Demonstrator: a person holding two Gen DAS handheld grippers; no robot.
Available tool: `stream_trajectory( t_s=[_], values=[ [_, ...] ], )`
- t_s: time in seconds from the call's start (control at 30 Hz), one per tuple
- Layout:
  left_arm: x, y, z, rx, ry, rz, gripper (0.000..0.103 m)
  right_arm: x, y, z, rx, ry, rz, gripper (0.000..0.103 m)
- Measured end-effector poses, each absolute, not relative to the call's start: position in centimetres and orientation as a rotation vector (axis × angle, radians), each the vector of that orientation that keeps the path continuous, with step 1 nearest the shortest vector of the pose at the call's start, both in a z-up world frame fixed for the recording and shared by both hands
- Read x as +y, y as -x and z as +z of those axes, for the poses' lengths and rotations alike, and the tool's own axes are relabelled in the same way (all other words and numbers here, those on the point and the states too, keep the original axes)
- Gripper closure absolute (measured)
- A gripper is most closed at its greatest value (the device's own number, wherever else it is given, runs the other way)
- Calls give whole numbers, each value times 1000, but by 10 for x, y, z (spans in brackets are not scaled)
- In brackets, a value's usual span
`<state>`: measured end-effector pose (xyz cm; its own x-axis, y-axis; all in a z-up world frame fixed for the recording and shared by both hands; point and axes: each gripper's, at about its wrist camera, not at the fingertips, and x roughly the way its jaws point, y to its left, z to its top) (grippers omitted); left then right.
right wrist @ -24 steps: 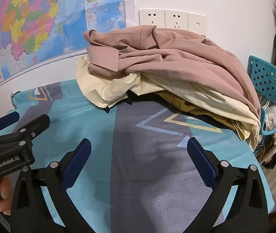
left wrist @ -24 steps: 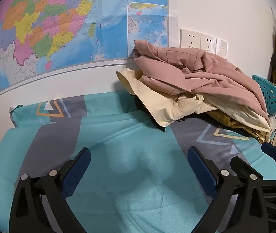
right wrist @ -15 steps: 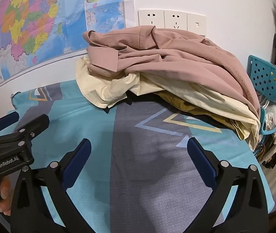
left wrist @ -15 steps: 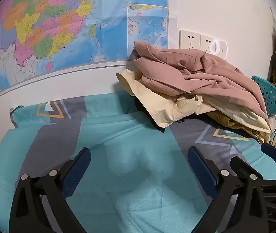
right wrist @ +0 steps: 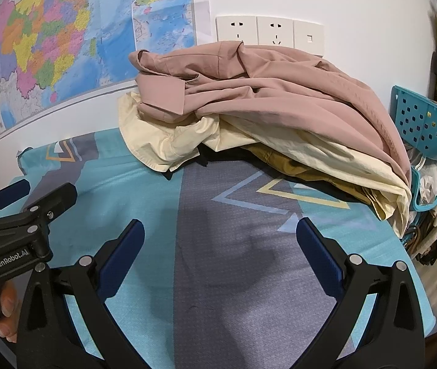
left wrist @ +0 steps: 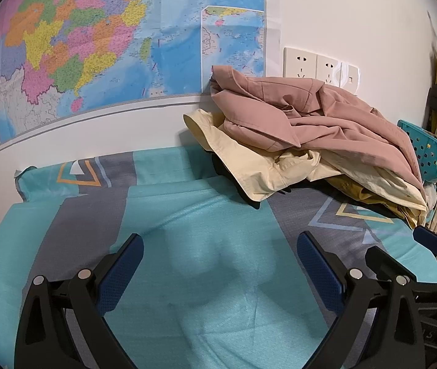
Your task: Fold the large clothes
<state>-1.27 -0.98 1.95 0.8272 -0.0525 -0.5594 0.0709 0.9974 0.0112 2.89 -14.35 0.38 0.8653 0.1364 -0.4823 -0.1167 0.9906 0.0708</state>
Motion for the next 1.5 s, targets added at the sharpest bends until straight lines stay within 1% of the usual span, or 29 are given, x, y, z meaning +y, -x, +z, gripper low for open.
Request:
stream_trajectory(
  t_s=[0.23, 0.83, 0.97, 1.5],
  values=[
    [-6, 14, 19, 595, -27, -69, 6, -143, -31, 3, 541, -30, 129, 6],
    [-5, 14, 18, 594, -26, -72, 6, -142, -31, 4, 542, -52, 140, 6],
    [-5, 14, 18, 595, -26, -71, 6, -144, -32, 4, 553, -105, 158, 6],
    [-5, 11, 17, 599, -26, -77, 6, -143, -33, 7, 547, -70, 148, 6]
  ],
)
